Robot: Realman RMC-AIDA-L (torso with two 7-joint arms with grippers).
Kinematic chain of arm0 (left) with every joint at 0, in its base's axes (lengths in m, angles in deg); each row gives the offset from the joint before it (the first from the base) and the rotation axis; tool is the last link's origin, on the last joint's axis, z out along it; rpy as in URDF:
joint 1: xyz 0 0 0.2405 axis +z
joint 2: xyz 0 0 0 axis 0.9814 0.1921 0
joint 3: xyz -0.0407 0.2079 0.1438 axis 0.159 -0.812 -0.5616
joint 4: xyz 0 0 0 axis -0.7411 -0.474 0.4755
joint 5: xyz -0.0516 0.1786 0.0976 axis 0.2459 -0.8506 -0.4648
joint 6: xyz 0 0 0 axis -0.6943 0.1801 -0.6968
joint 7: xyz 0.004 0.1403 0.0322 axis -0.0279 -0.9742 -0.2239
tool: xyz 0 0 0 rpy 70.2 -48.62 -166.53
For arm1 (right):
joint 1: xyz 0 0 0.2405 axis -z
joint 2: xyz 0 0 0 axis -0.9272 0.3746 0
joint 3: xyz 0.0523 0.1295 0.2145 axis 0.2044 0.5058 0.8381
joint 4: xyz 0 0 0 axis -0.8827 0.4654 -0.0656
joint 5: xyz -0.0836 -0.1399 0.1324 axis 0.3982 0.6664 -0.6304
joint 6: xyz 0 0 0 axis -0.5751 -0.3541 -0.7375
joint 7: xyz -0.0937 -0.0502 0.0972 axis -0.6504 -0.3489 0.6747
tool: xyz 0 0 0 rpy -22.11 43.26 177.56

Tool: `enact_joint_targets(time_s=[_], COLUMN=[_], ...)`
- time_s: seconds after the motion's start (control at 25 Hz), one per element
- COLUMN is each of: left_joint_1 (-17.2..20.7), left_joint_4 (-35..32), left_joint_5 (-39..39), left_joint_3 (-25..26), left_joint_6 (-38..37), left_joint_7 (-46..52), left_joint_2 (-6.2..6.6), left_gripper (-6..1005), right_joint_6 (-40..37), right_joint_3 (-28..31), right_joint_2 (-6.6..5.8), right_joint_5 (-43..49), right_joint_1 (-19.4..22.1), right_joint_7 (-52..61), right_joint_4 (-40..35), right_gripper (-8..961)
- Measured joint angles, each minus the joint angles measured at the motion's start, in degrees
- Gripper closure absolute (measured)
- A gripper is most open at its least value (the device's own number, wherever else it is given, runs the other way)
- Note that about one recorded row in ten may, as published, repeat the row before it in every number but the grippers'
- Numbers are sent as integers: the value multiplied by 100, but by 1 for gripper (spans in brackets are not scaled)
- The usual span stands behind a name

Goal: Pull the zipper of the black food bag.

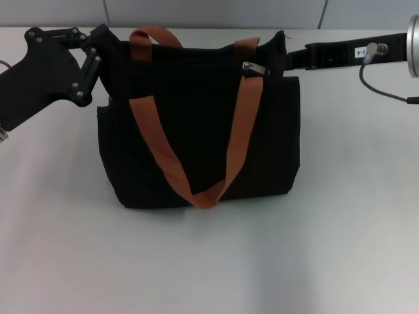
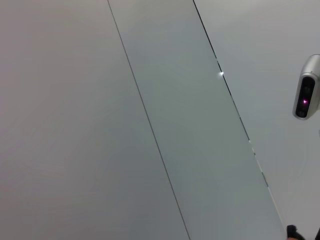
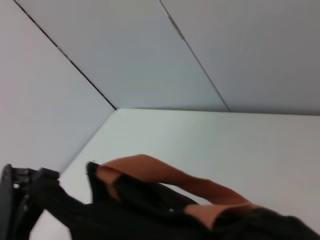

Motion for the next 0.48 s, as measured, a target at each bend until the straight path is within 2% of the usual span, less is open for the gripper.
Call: enact_joint_targets(time_s=[0.28, 0.44, 0.48], left_joint_1=[-8, -3, -1], left_joint_4=[4, 10, 15], left_joint_5=[0, 0, 0], left_joint_3=[0, -1, -2], left_joint_6=[20, 32, 37], left_joint_7=[0, 0, 0], left_joint_2=[-12, -14, -14], left_gripper=[831, 830, 829], right_joint_6=[-79, -354, -354], right_joint_3=[196, 648, 648], right_joint_2=[-10, -23, -23], right_joint_5=[-782, -1623, -1623], right_joint_1=[88, 149, 149], right_joint_7=[-523, -1323, -1323], right_joint_4=[275, 859, 859], right_gripper=[958, 953, 919])
